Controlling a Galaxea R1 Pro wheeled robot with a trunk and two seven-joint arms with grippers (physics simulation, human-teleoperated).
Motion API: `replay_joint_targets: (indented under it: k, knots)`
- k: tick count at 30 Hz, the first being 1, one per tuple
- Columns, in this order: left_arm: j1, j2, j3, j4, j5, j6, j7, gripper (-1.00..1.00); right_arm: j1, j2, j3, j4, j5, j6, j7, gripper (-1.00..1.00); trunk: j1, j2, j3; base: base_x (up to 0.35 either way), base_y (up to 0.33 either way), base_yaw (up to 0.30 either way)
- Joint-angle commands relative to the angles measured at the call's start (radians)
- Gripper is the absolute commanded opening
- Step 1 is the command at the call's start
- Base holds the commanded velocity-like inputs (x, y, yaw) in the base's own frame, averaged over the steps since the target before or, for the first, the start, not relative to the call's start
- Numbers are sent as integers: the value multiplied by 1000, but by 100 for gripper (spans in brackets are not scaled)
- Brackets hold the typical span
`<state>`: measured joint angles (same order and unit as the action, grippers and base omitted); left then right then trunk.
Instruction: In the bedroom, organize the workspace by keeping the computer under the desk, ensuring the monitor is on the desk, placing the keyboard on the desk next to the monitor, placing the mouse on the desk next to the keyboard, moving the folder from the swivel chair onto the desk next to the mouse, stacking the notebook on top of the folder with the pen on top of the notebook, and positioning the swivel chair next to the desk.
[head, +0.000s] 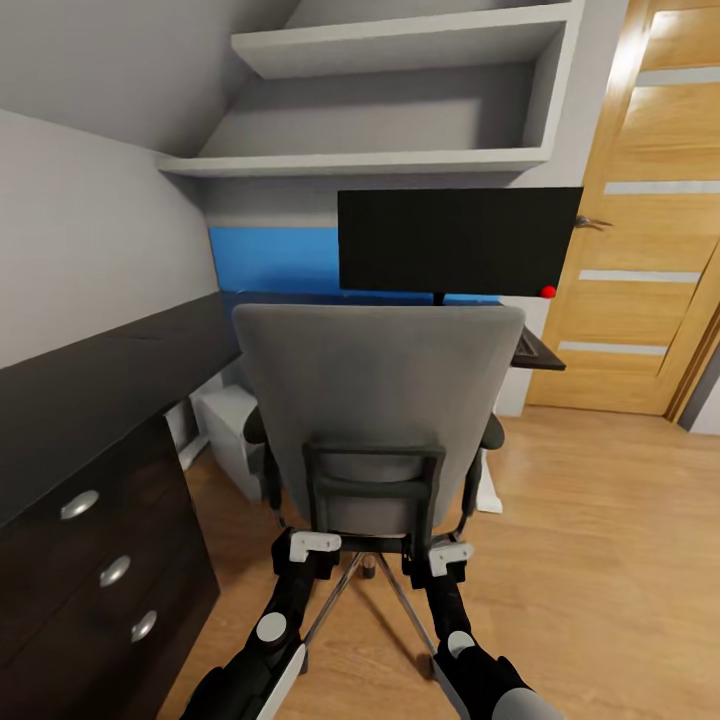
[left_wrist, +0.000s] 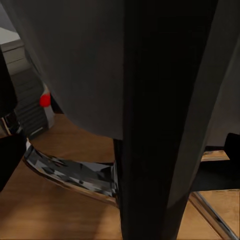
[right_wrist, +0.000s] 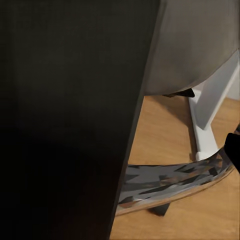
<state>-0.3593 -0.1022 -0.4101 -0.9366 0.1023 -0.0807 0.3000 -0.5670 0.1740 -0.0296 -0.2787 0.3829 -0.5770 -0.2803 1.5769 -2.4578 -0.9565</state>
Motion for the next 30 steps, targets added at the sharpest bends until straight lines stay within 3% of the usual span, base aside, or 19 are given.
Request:
replay_joint_targets:
  k: [1, 18, 23, 30]
  knots:
    - [-1, 1, -3, -1, 7, -5, 7, 100, -1, 0, -10, 1, 2, -4, -10, 100, 0, 0, -1, 194, -134, 0]
    - [-1, 2, -1, -1, 7, -6, 7, 100, -1, 0, -10, 0, 2, -4, -10, 100, 0, 0, -1, 166, -118, 0]
    - [-1, 2, -1, -1, 7, -6, 7, 100, -1, 0, -10, 0, 2, -4, -10, 100, 0, 0, -1, -13, -12, 0]
    - [-1, 2, 0, -1, 8, -5, 7, 100, -1, 0, -10, 1, 2, -4, -10, 100, 0, 0, -1, -256, -1, 0]
